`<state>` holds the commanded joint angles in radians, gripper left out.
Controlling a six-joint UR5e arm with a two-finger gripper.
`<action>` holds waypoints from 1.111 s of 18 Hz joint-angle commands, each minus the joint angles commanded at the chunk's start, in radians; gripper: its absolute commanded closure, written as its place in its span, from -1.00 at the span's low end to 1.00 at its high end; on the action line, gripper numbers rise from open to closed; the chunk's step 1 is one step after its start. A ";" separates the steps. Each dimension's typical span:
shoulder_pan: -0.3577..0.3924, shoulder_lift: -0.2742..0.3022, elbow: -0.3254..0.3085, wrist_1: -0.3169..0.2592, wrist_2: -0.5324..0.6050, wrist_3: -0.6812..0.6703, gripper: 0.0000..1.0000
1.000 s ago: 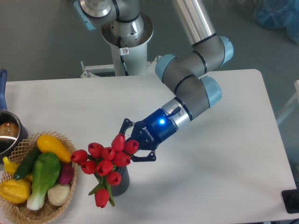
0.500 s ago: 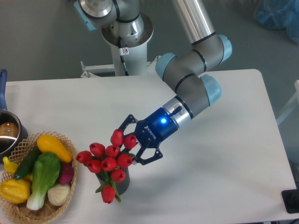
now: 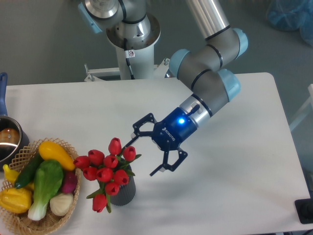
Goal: Insert the flowers into the vase
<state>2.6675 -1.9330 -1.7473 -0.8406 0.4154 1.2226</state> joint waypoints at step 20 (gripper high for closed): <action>0.051 0.160 0.107 -0.110 0.925 0.218 -1.00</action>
<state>2.7182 -1.7733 -1.6399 -0.9507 1.3405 1.4404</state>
